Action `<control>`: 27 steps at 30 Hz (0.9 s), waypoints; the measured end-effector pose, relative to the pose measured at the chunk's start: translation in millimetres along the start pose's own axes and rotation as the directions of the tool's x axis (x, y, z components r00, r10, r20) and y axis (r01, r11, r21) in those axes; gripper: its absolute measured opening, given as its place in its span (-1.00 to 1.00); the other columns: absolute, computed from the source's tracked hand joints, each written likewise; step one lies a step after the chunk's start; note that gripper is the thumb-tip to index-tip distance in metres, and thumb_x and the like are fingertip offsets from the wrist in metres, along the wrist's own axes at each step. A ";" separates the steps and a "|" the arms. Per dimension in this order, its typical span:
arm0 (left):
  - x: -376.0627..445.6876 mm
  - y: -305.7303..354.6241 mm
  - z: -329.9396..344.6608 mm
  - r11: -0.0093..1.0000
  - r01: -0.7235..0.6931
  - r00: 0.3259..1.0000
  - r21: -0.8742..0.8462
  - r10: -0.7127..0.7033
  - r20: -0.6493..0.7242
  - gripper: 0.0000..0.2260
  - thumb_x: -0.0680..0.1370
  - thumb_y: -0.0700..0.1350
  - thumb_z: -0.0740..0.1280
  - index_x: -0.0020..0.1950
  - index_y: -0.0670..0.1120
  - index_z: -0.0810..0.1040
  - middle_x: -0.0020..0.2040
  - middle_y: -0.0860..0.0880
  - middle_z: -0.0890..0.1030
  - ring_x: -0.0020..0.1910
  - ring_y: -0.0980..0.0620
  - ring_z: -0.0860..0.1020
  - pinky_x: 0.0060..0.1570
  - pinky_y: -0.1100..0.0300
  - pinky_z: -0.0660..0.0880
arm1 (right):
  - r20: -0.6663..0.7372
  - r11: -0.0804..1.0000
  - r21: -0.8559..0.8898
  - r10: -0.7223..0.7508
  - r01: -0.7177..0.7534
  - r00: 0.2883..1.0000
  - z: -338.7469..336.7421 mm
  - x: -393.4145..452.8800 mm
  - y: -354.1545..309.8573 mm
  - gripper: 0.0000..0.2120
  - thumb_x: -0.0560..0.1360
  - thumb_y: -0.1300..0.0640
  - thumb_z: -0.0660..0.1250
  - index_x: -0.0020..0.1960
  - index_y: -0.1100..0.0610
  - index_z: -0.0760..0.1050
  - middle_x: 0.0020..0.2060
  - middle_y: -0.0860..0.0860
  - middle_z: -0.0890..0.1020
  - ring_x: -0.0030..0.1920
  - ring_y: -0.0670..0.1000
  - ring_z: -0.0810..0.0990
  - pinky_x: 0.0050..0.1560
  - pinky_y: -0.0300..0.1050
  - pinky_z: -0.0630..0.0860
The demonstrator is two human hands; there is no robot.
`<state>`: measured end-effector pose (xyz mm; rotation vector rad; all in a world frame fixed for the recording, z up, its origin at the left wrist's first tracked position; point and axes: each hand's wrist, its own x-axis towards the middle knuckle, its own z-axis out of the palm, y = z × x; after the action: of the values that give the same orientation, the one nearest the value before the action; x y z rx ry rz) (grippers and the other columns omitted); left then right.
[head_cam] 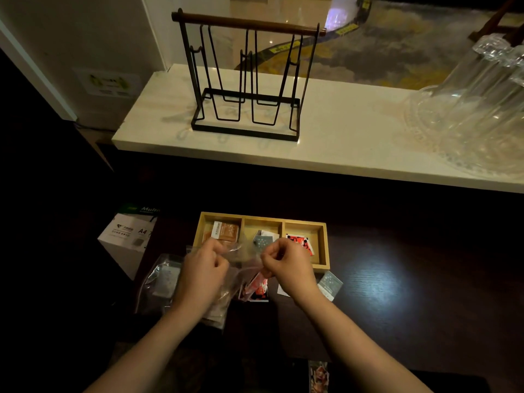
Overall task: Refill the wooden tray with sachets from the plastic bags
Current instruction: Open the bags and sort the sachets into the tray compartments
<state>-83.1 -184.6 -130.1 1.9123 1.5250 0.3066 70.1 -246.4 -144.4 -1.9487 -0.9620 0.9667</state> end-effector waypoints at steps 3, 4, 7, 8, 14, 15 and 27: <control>4.0 -4.2 -13.1 0.998 -0.025 0.997 0.060 0.029 -0.065 -0.85 0.51 -0.28 0.28 -0.16 -0.03 0.46 -0.42 0.01 0.54 -0.49 0.08 0.51 -0.61 0.35 0.34 | -0.071 0.986 -0.158 -0.059 0.047 0.996 -11.6 1.8 1.8 -0.82 0.37 0.33 0.32 -0.31 0.08 0.48 -0.38 -0.01 0.62 -0.32 -0.03 0.64 -0.18 -0.10 0.63; 5.2 -3.7 -14.5 0.997 -0.030 0.997 0.067 0.035 -0.075 -0.85 0.51 -0.28 0.27 -0.17 -0.04 0.46 -0.44 0.02 0.53 -0.52 0.12 0.48 -0.63 0.35 0.33 | -0.079 0.976 -0.210 -0.077 0.059 0.994 -13.4 2.0 0.6 -0.84 0.36 0.31 0.32 -0.31 0.08 0.47 -0.38 -0.04 0.61 -0.30 -0.05 0.62 -0.19 -0.13 0.61; 7.8 -0.6 -13.9 0.999 -0.001 0.998 0.050 0.004 -0.065 -0.86 0.50 -0.26 0.28 -0.21 -0.06 0.46 -0.43 0.00 0.56 -0.52 0.11 0.52 -0.60 0.36 0.42 | -0.061 0.956 -0.285 -0.084 0.063 0.995 -14.3 2.6 -0.4 -0.88 0.36 0.29 0.32 -0.24 0.09 0.47 -0.35 -0.08 0.56 -0.27 -0.06 0.57 -0.21 -0.11 0.57; 8.6 -0.1 -12.5 1.000 0.019 0.998 0.024 -0.018 -0.053 -0.87 0.50 -0.24 0.29 -0.23 -0.05 0.46 -0.41 -0.02 0.59 -0.48 0.05 0.58 -0.52 0.25 0.53 | -0.050 0.954 -0.296 -0.076 0.058 0.996 -13.8 2.5 0.2 -0.86 0.36 0.30 0.31 -0.22 0.08 0.45 -0.33 -0.08 0.54 -0.27 -0.05 0.55 -0.21 -0.09 0.56; 3.0 8.6 -10.2 0.997 0.051 0.998 -0.052 -0.049 0.028 -0.86 0.49 -0.16 0.30 -0.26 -0.01 0.45 -0.41 -0.02 0.64 -0.47 0.15 0.59 -0.48 0.30 0.40 | 0.016 0.788 -0.464 -0.449 0.404 0.893 -8.6 -13.0 -8.7 -0.83 0.42 0.17 0.35 -0.01 0.06 0.46 0.01 -0.06 0.47 0.04 -0.05 0.43 0.01 -0.21 0.45; 2.4 10.3 -10.4 0.997 0.051 0.998 -0.053 -0.049 0.036 -0.87 0.48 -0.16 0.30 -0.26 -0.02 0.45 -0.42 -0.01 0.64 -0.47 0.15 0.57 -0.48 0.30 0.37 | 0.078 0.730 -0.494 -0.503 0.472 0.860 -6.1 -17.5 -14.4 -0.76 0.44 0.04 0.34 0.09 0.04 0.47 0.07 -0.05 0.48 0.10 -0.06 0.43 0.08 -0.21 0.43; 2.6 -2.4 -11.1 0.936 -0.088 0.989 -0.340 0.043 -0.139 -0.86 0.57 -0.13 0.23 -0.18 0.03 0.48 -0.42 -0.01 0.64 -0.35 -0.19 0.60 -0.35 -0.03 0.51 | 0.121 0.642 -0.590 -0.529 0.489 0.840 15.6 -11.8 -31.2 -0.91 0.36 0.10 0.48 -0.19 0.10 0.62 -0.29 0.00 0.63 -0.22 0.03 0.56 -0.29 -0.09 0.55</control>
<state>-90.4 -178.1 -123.8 1.6909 1.3825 0.6945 42.7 -238.3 -121.3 -1.9763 -1.8341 0.2631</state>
